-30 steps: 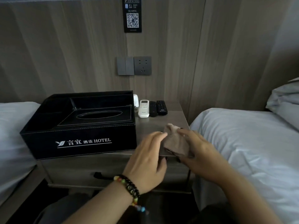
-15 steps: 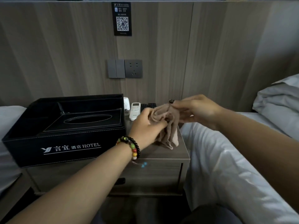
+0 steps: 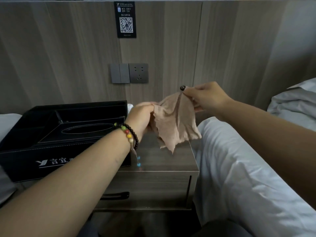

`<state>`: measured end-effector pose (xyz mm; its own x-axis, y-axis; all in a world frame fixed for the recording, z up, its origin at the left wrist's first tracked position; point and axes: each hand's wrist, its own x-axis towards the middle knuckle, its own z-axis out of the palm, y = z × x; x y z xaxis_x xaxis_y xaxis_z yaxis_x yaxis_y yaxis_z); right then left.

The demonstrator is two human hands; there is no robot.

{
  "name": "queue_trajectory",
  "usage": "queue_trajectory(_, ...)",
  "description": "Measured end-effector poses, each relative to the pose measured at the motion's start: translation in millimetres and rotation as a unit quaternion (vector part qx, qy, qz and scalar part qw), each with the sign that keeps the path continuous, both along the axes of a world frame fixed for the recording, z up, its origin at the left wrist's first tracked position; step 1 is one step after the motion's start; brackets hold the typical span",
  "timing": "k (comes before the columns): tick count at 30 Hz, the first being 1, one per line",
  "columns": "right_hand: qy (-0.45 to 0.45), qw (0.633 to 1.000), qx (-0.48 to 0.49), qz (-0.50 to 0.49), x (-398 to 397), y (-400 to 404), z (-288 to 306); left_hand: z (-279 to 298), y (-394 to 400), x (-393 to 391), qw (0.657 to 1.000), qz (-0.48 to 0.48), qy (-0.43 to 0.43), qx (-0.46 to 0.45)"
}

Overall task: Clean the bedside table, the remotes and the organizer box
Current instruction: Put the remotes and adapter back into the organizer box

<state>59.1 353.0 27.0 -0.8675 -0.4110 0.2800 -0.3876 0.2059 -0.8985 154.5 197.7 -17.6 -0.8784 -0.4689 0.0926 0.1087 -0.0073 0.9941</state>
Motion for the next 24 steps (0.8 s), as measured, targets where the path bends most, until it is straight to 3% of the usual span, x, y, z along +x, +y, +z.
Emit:
queue_trajectory(3,-0.001,0.999,-0.015,0.034,-1.2,5.3,0.0,13.3,-6.0,4.2,0.999,0.04,0.007,-0.032)
queue_trajectory(6,-0.005,0.998,-0.017,0.052,0.6,10.5,-4.3,20.9,-0.1,11.6,0.999,-0.028,0.012,-0.039)
queue_trajectory(8,0.004,0.999,-0.002,0.054,2.8,11.8,-5.9,14.5,5.4,13.4,0.985,-0.08,-0.004,-0.156)
queue_trajectory(11,0.03,0.997,0.059,0.037,6.1,13.0,-4.6,-4.0,5.5,6.0,0.925,-0.088,-0.065,-0.365)
queue_trajectory(14,0.034,0.995,0.091,0.023,3.2,16.0,-4.2,-9.4,3.4,-1.7,0.923,-0.089,-0.074,-0.367)
queue_trajectory(16,0.02,0.998,0.063,0.024,0.0,18.1,-4.9,-3.6,1.2,-4.9,0.911,-0.054,-0.05,-0.407)
queue_trajectory(20,0.028,0.997,-0.03,0.063,1.2,26.1,-10.8,16.2,-0.4,9.4,0.811,0.075,0.005,-0.58)
queue_trajectory(24,0.105,0.984,0.043,0.138,16.8,41.4,-40.3,-4.3,9.3,50.2,0.697,0.001,-0.049,-0.716)
